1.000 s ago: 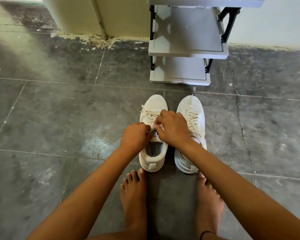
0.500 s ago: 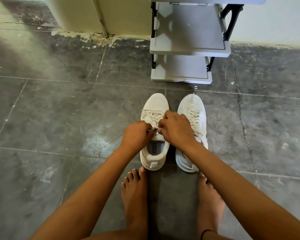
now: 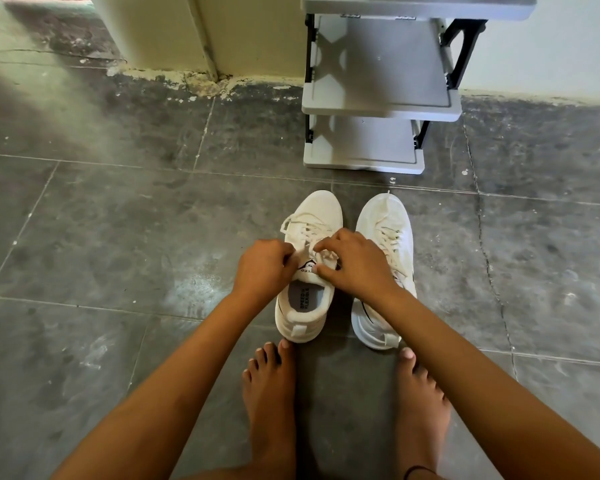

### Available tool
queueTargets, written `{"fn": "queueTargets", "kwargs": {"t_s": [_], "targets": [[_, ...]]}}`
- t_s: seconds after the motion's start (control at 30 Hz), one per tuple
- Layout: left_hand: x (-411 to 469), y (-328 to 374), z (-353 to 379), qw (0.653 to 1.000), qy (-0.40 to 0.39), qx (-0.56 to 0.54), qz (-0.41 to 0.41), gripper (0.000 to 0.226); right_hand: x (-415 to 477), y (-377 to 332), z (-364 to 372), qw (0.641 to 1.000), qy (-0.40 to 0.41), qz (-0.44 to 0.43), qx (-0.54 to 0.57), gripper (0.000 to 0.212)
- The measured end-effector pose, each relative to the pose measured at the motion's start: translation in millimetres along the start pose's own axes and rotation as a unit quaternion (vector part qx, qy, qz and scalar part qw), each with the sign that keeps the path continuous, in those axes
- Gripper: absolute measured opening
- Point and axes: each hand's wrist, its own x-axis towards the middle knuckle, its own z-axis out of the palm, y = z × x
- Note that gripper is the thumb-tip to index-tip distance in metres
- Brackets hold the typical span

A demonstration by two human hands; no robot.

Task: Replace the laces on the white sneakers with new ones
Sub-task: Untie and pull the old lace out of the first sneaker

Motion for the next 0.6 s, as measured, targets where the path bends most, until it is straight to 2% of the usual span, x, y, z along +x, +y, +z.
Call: {"fn": "queueTargets", "kwargs": {"t_s": [0.1,0.2,0.23,0.3,0.37,0.47,0.53,0.6], "targets": [[2,2,2,1.000,-0.001,0.021,0.007,0.031,4,-7,8,0.996,0.056,-0.030,-0.057,0.036],[2,4,4,0.999,-0.002,0.035,0.004,0.033,7,-10,10,0.991,0.079,-0.043,-0.102,0.029],[2,5,5,0.999,-0.003,0.041,0.005,0.033,8,-12,8,0.993,0.083,-0.039,-0.074,0.027],[1,6,8,0.998,-0.008,0.056,0.011,0.028,11,-18,-3,0.991,0.097,0.000,0.092,0.020],[1,7,8,0.998,-0.012,0.067,0.010,0.024,15,-24,-18,0.952,0.116,0.004,0.284,0.011],[1,5,7,0.998,-0.013,0.064,0.004,0.027,13,-22,-27,0.928,0.129,-0.006,0.350,0.007],[1,7,6,0.998,-0.012,0.060,0.005,0.031,10,-14,-21,0.942,0.088,0.017,0.324,0.013],[1,10,6,0.998,-0.018,0.063,0.002,0.030,7,-4,-9,0.981,0.013,0.024,0.191,0.026]]}}
